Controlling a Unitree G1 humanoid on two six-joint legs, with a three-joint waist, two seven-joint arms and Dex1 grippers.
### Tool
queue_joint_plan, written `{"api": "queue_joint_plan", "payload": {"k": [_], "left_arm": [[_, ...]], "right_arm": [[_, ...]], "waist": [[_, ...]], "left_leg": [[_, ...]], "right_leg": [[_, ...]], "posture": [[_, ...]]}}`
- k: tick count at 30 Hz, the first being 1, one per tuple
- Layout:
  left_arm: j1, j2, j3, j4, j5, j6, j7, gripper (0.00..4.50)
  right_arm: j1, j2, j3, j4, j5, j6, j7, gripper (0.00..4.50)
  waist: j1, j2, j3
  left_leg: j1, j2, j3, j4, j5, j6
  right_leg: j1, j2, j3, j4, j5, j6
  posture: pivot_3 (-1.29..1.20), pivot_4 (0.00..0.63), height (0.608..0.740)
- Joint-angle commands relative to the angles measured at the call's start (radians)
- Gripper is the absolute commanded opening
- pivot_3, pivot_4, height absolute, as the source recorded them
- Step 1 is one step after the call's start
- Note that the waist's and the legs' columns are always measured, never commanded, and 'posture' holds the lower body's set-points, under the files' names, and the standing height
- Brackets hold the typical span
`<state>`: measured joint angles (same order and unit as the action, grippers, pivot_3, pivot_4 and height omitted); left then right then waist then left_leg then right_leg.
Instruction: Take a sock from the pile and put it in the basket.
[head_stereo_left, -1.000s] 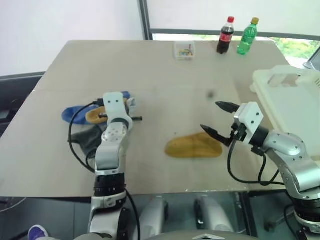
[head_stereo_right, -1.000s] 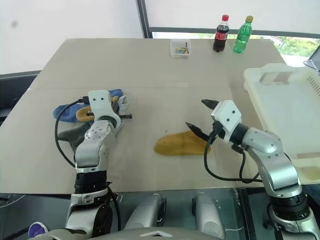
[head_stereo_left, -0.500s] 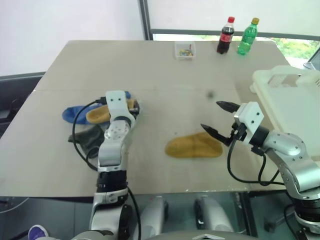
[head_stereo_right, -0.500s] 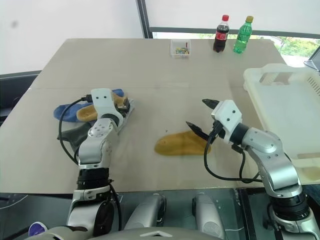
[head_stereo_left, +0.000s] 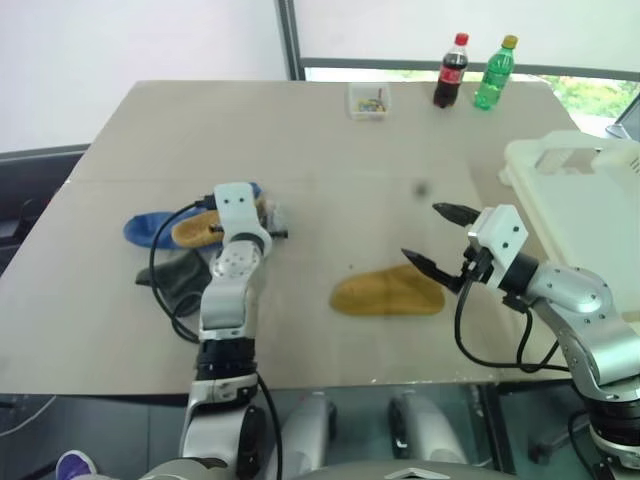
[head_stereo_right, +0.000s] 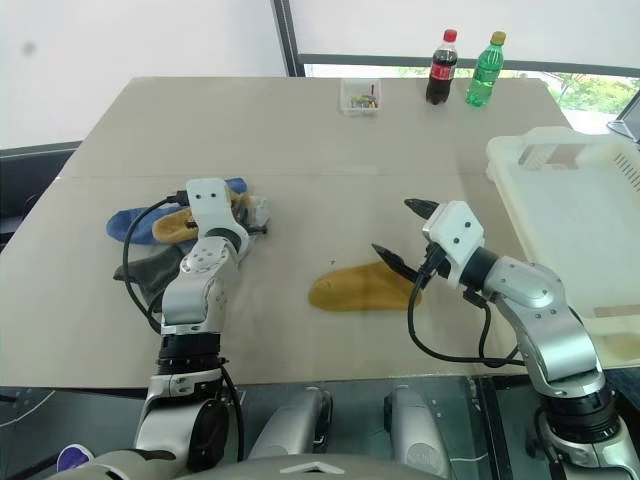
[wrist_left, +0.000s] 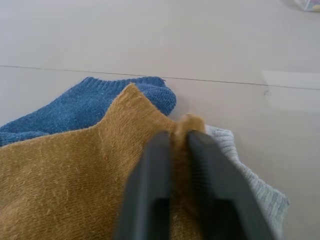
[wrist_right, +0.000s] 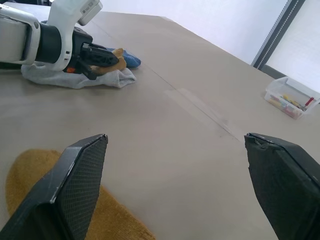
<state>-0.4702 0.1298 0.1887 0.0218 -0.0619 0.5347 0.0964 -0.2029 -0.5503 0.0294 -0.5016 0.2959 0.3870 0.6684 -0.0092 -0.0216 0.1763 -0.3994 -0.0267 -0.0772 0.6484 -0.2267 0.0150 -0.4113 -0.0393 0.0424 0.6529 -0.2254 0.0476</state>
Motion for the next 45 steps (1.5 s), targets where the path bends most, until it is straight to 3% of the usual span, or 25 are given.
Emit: {"api": "queue_joint_plan", "payload": {"k": [1, 16, 22, 25, 35, 38, 41, 42, 43, 45], "left_arm": [[-0.014, 0.003, 0.011, -0.035, 0.002, -0.036, 0.013, 0.04], [-0.01, -0.044, -0.044, -0.097, -0.134, -0.015, -0.146, 0.04], [-0.013, -0.033, -0.048, -0.09, -0.124, -0.015, -0.145, 0.04], [-0.018, -0.026, -0.053, -0.083, -0.121, -0.018, -0.153, 0.8], [-0.045, -0.072, -0.142, -0.061, -0.137, 0.036, -0.214, 0.8], [-0.054, -0.042, -0.146, -0.044, -0.076, 0.009, -0.171, 1.68], [-0.05, -0.015, -0.15, -0.034, -0.03, 0.009, -0.136, 3.02], [-0.047, -0.01, -0.156, -0.032, -0.013, 0.008, -0.121, 3.65], [-0.044, -0.004, -0.162, -0.032, 0.003, 0.009, -0.11, 3.91], [-0.038, 0.0, -0.167, -0.035, 0.022, 0.013, -0.096, 3.91]], "right_arm": [[0.001, -0.008, -0.016, -0.037, 0.0, -0.018, -0.005, 4.5], [0.001, 0.002, -0.014, -0.025, -0.011, -0.031, -0.012, 4.5], [0.017, 0.002, -0.018, -0.04, -0.016, -0.03, -0.023, 4.5], [0.026, 0.001, -0.02, -0.046, -0.016, -0.031, -0.028, 4.5], [0.03, 0.0, -0.02, -0.051, -0.021, -0.033, -0.037, 4.5], [0.045, -0.004, -0.03, -0.064, -0.021, -0.029, -0.044, 4.5], [0.058, -0.004, -0.03, -0.077, -0.021, -0.027, -0.051, 4.5], [0.06, -0.004, -0.029, -0.078, -0.021, -0.027, -0.052, 4.5], [0.061, -0.004, -0.028, -0.08, -0.021, -0.027, -0.054, 4.5], [0.062, -0.003, -0.027, -0.08, -0.022, -0.028, -0.055, 4.5]], "waist": [[0.0, 0.0, 0.0], [0.001, 0.0, 0.0], [-0.002, 0.0, 0.0], [-0.002, 0.0, 0.0], [0.002, 0.0, 0.0], [-0.003, 0.0, 0.0], [-0.005, 0.0, 0.0], [-0.004, 0.0, 0.0], [-0.003, 0.0, 0.0], [-0.001, 0.0, 0.0]], "left_leg": [[0.0, 0.0, 0.0, 0.0, 0.0, 0.0], [0.0, 0.0, 0.0, 0.0, 0.0, 0.0], [0.0, 0.0, 0.0, 0.0, 0.0, 0.0], [0.0, 0.0, 0.0, 0.0, 0.0, 0.0], [0.0, -0.001, 0.0, 0.0, 0.0, 0.0], [0.0, 0.0, 0.0, 0.0, 0.0, 0.0], [0.0, 0.001, 0.0, 0.0, 0.0, 0.0], [0.0, 0.001, 0.0, 0.0, 0.0, 0.0], [0.0, 0.001, 0.0, 0.0, 0.0, 0.0], [0.0, 0.0, 0.0, 0.0, 0.0, 0.0]], "right_leg": [[0.0, 0.0, 0.0, 0.0, 0.0, 0.0], [0.0, 0.0, 0.0, 0.0, 0.0, 0.0], [0.0, 0.0, 0.0, 0.0, 0.0, 0.0], [0.0, 0.001, 0.0, 0.0, 0.0, 0.0], [0.0, 0.0, 0.0, 0.0, 0.0, 0.0], [0.0, 0.0, 0.0, 0.0, 0.0, 0.0], [0.0, 0.002, 0.001, 0.0, 0.0, 0.0], [0.0, 0.002, 0.0, 0.0, 0.0, 0.0], [0.0, 0.002, 0.0, 0.0, 0.0, 0.0], [0.0, 0.001, 0.0, 0.0, 0.0, 0.0]], "posture": [[0.0, 0.15, 0.74], [0.0, 0.15, 0.74], [0.0, 0.15, 0.74], [0.0, 0.15, 0.74], [0.0, 0.15, 0.74], [0.0, 0.15, 0.74], [0.0, 0.15, 0.74], [0.0, 0.15, 0.74], [0.0, 0.15, 0.74], [0.0, 0.15, 0.74]]}}
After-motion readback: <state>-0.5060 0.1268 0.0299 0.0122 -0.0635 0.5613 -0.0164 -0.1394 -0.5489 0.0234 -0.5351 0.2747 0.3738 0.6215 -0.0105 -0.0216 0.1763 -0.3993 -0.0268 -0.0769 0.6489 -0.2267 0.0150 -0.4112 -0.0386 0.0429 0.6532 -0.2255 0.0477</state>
